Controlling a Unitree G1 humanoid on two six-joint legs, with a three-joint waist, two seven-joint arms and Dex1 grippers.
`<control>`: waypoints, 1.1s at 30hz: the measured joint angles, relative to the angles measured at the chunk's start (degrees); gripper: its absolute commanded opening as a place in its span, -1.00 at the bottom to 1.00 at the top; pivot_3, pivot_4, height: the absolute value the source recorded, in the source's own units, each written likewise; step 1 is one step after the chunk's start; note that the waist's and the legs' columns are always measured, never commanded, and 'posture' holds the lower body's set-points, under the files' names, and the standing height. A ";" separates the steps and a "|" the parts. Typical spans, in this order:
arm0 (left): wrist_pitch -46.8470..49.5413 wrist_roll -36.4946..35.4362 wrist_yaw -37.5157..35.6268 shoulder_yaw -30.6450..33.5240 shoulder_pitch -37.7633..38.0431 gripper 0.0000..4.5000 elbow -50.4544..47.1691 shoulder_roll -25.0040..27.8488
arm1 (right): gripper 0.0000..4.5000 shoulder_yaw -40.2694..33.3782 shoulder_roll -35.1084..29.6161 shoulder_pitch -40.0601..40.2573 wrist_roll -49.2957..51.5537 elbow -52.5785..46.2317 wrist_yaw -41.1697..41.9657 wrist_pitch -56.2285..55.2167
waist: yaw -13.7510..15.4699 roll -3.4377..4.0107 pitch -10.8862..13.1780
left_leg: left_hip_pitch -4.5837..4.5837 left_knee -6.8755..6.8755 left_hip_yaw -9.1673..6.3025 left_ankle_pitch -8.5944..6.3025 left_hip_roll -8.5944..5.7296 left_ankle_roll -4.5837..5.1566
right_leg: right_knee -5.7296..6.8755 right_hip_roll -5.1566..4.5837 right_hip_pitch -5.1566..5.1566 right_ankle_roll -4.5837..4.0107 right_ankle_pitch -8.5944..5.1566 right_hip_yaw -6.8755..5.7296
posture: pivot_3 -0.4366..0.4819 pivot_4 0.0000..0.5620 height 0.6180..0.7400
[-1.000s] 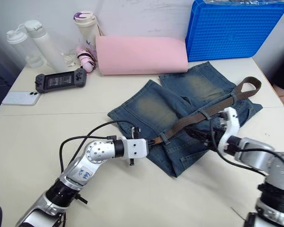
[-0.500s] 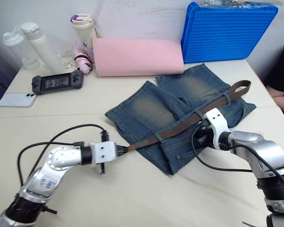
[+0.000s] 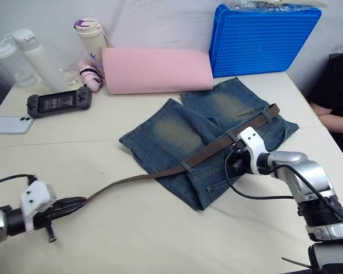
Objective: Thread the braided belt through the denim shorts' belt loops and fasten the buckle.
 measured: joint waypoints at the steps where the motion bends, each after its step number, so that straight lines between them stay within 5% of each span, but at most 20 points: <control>1: -0.48 -0.25 -0.16 0.81 0.64 -1.00 0.79 0.01 | -0.99 -0.05 0.41 -0.16 -0.22 0.22 0.28 -0.01 | -0.21 0.00 -0.04 | 0.03 -0.04 0.00 -0.02 0.00 -0.02 | 0.01 0.00 0.00 -0.03 -0.02 0.01 | -0.05 -0.47 1.00; 12: -3.01 1.40 4.02 0.96 0.81 -1.00 5.63 0.29 | -0.99 -0.57 1.60 -0.88 -1.27 0.15 1.80 1.51 | -0.39 0.58 -0.33 | 0.67 -0.87 0.35 -0.01 0.10 -0.12 | -0.01 0.03 0.11 -0.20 -0.11 0.05 | -0.05 -0.47 1.00; 18: -1.85 5.14 6.12 -1.67 -1.19 -1.00 11.33 5.44 | -0.99 -1.79 1.77 -0.13 -1.26 -1.49 1.61 3.09 | -0.27 0.69 -0.40 | 0.66 -0.93 0.36 -0.07 0.19 -0.18 | 0.10 0.08 0.00 -0.30 -0.16 0.02 | -0.05 -0.47 1.00; 20: -0.27 4.15 5.42 -2.39 -2.80 -0.69 11.34 5.58 | -1.00 -2.82 1.77 0.47 -1.20 -2.08 1.56 3.76 | -0.18 0.86 -0.44 | 0.66 -0.93 0.40 -0.08 0.14 -0.14 | 0.09 0.02 0.01 -0.30 -0.16 0.02 | -0.05 -0.47 1.00; 24: 6.90 -3.20 2.57 -3.48 -5.95 0.03 9.16 4.64 | -0.37 -5.19 2.19 1.25 0.43 -3.39 1.88 6.18 | 0.03 0.79 -0.36 | 0.55 -0.88 0.29 -0.06 0.15 -0.18 | 0.08 0.01 -0.01 -0.30 -0.16 -0.04 | -0.05 -0.47 1.00; 28: 13.53 -12.05 0.71 -3.71 -14.10 0.88 5.02 5.06 | 0.53 -6.71 1.62 1.92 3.36 -5.47 3.91 9.05 | 0.41 0.78 -0.20 | 0.46 -0.85 0.23 -0.03 0.13 -0.19 | 0.08 0.02 -0.05 -0.29 -0.16 -0.08 | -0.05 -0.47 1.00; 30: 16.74 -16.88 0.12 -3.88 -19.63 1.00 2.86 6.10 | 0.98 -7.21 -0.04 2.07 4.79 -6.62 5.31 10.14 | 0.71 0.88 -0.12 | 0.41 -0.85 0.23 -0.02 0.11 -0.18 | 0.18 0.04 -0.07 -0.26 -0.14 -0.10 | -0.05 -0.47 1.00; 33: 22.22 -23.65 -0.52 -7.33 -29.54 1.00 0.37 6.43 | 0.99 -9.09 -4.16 2.91 6.70 -9.31 7.42 11.70 | 1.51 1.15 0.04 | 0.32 -0.81 0.20 0.03 0.02 -0.09 | 0.18 0.05 -0.07 -0.18 -0.10 -0.16 | -0.05 -0.47 1.00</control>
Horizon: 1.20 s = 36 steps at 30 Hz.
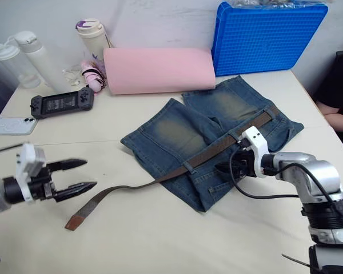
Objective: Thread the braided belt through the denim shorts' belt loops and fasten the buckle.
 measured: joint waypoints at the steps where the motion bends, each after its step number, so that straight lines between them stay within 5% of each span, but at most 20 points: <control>1: 1.46 -1.60 -0.07 -1.90 -2.91 1.00 -0.63 -0.03 | 0.99 -0.78 -1.45 0.08 0.53 -1.07 0.57 0.47 | 0.07 0.05 0.03 | -0.06 0.00 -0.02 0.03 -0.04 0.04 | -0.02 0.01 -0.04 0.02 0.01 -0.01 | -0.05 -0.47 1.00; 5: 5.11 -3.00 -0.51 -15.51 -18.33 1.00 -1.02 -4.11 | 0.99 -5.61 -6.82 4.45 3.99 -9.08 3.45 1.83 | 1.05 0.02 0.06 | -0.23 0.09 -0.05 0.05 -0.06 0.07 | -0.08 0.58 -0.06 0.16 0.09 -0.18 | -0.05 -0.47 1.00; 11: -0.35 10.25 -1.14 -37.75 -34.88 1.00 10.06 -19.10 | 0.99 -11.09 -12.10 13.27 6.17 -19.20 4.46 1.75 | 1.85 -0.17 0.20 | -0.50 0.47 0.12 0.14 -0.13 0.24 | -0.21 0.70 -0.07 0.37 0.20 -0.27 | -0.05 -0.47 1.00; 20: -6.74 24.71 0.72 -56.81 -41.04 1.00 25.85 -40.76 | 0.99 -27.12 -17.22 31.88 1.25 -29.98 4.63 1.00 | 2.97 -0.49 0.49 | -0.57 1.00 0.16 0.14 -0.09 0.32 | -0.08 0.73 0.03 0.56 0.30 -0.10 | -0.05 -0.47 1.00; 24: -9.14 30.07 2.95 -59.83 -43.28 1.00 31.75 -44.54 | 0.99 -29.49 -17.22 33.90 1.29 -31.39 4.17 2.77 | 2.96 -0.50 0.50 | -0.55 1.01 0.14 0.14 -0.10 0.32 | -0.11 0.71 0.04 0.57 0.31 -0.08 | -0.05 -0.47 1.00; 27: -15.17 37.62 5.68 -64.93 -43.91 0.63 37.96 -46.89 | 1.00 -29.55 -17.22 33.03 1.28 -31.77 2.70 3.84 | 2.94 -0.50 0.50 | -0.56 0.98 0.13 0.13 -0.12 0.33 | -0.13 0.69 0.02 0.57 0.31 -0.08 | -0.05 -0.47 1.00; 30: -21.38 41.49 5.01 -66.88 -44.30 0.03 38.61 -46.13 | 1.00 -28.92 -17.38 30.20 1.27 -31.31 1.44 3.88 | 2.96 -0.49 0.49 | -0.56 0.98 0.09 0.13 -0.11 0.33 | -0.23 0.65 0.02 0.56 0.31 -0.10 | -0.05 -0.47 1.00; 36: -28.84 42.57 0.20 -63.93 -43.25 -0.99 35.22 -35.35 | 1.00 -22.02 -18.29 24.57 1.04 -27.69 0.69 1.37 | 1.36 -0.51 0.50 | -0.44 0.99 0.09 0.18 0.03 0.19 | -0.21 0.70 0.01 0.47 0.28 -0.09 | -0.05 -0.47 1.00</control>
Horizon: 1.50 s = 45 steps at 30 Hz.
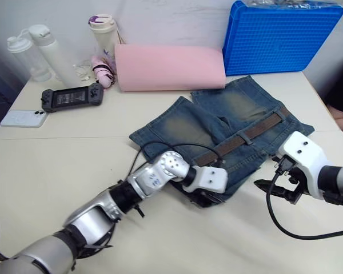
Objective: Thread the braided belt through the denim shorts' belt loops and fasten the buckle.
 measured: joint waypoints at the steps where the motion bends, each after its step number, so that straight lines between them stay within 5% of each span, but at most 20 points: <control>1: -0.61 -0.09 -0.92 1.18 0.29 -0.99 -0.43 1.94 | 1.00 1.11 -0.01 -0.73 -0.05 0.62 -0.02 -0.58 | -0.29 0.01 0.00 | 0.03 0.00 0.00 0.01 0.02 -0.01 | 0.03 0.01 0.00 -0.02 -0.01 0.00 | -0.05 -0.47 1.00; 10: -13.75 -6.45 -11.92 18.08 5.15 -0.99 9.61 22.08 | 1.00 10.80 0.96 -10.13 0.18 5.62 0.10 -4.41 | -1.48 0.05 -0.03 | 0.04 -0.03 -0.08 -0.02 0.21 -0.11 | 0.29 0.05 -0.08 -0.17 -0.08 -0.10 | -0.05 -0.47 1.00; 16: -18.26 -8.06 -15.32 25.08 4.93 -0.99 21.13 23.99 | 1.00 13.47 4.51 -12.85 0.20 8.39 -0.39 -5.77 | -1.33 0.08 -0.05 | 0.01 0.01 -0.07 -0.03 0.10 -0.07 | 0.36 0.06 -0.05 -0.15 -0.07 -0.21 | -0.05 -0.47 1.00; 26: -8.31 -14.21 -19.45 36.80 6.85 0.99 24.34 29.62 | 1.00 13.69 12.05 -17.21 1.97 15.13 -2.73 -6.30 | -1.56 0.05 -0.02 | -0.15 0.00 -0.07 -0.03 0.10 -0.04 | 0.47 0.08 -0.26 -0.14 -0.07 -0.23 | -0.05 -0.47 1.00; 31: 3.15 -20.12 -18.16 44.48 6.65 0.99 18.46 32.15 | 1.00 12.46 15.09 -21.30 3.89 18.41 -3.57 -5.55 | -0.56 0.03 -0.02 | -0.17 0.03 -0.16 -0.04 -0.03 -0.01 | 0.51 -0.02 -0.24 -0.14 -0.07 -0.22 | -0.05 -0.47 1.00; 34: 11.31 -22.87 -11.66 47.61 3.92 0.99 16.72 29.00 | 1.00 13.24 18.81 -26.70 2.99 23.30 -5.85 -6.90 | -0.11 0.02 -0.01 | -0.17 0.09 -0.22 0.01 -0.11 0.03 | 0.57 -0.05 -0.20 -0.10 -0.05 -0.18 | -0.05 -0.47 1.00; 45: 18.50 -16.68 5.36 43.77 -7.78 0.99 29.46 16.44 | 1.00 20.59 25.76 -40.49 -9.18 45.33 -10.75 -17.81 | -0.90 -0.03 0.00 | -0.36 -0.06 0.23 0.04 -0.46 0.07 | 1.35 -0.06 -1.02 -0.06 -0.03 -0.03 | -0.05 -0.47 1.00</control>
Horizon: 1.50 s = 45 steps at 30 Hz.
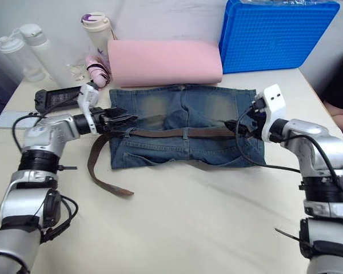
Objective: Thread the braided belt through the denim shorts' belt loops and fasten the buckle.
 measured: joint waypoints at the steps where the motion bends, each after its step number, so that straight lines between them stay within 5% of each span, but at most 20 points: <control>1: -0.43 1.21 0.12 -0.85 -0.13 0.99 1.54 -0.06 | 1.00 0.54 0.17 -0.75 -0.99 1.61 -0.02 -0.69 | -0.23 0.00 0.00 | 0.00 -0.02 -0.01 0.00 0.01 0.00 | 0.01 0.02 -0.01 0.00 0.00 -0.03 | -0.05 -0.47 1.00; 10: 0.93 3.42 -2.45 -2.44 0.02 0.99 2.99 0.95 | 1.00 1.22 2.13 -1.06 -3.36 5.85 -0.76 -2.68 | -0.90 0.00 0.00 | 0.00 0.11 0.12 0.00 0.25 -0.01 | 0.00 -0.04 0.00 0.00 0.00 0.05 | -0.05 -0.47 1.00; 20: 12.16 -3.86 -8.93 0.84 6.21 0.99 -12.97 3.42 | 1.00 0.91 3.19 -1.06 -3.74 6.23 -1.61 -2.96 | -0.76 0.00 0.00 | 0.00 0.10 0.07 0.00 0.22 0.00 | 0.03 -0.10 -0.01 0.00 0.00 0.12 | -0.05 -0.47 1.00; 29: 8.67 -2.05 0.75 2.86 3.35 0.99 -3.34 0.74 | 1.00 0.87 3.57 -2.26 -3.93 6.44 -1.40 -3.04 | -0.82 0.00 0.00 | 0.03 0.12 0.15 0.01 0.22 -0.01 | 0.05 -0.08 -0.01 0.00 0.00 0.14 | -0.05 -0.47 1.00; 45: 9.90 1.44 -1.37 0.21 1.83 0.99 2.59 1.33 | 1.00 -0.60 3.44 -2.57 -6.32 10.21 -1.67 -4.02 | -0.82 0.01 -0.01 | 0.12 0.11 0.24 0.01 0.20 -0.01 | 0.15 -0.10 -0.02 0.00 0.00 0.17 | -0.05 -0.47 1.00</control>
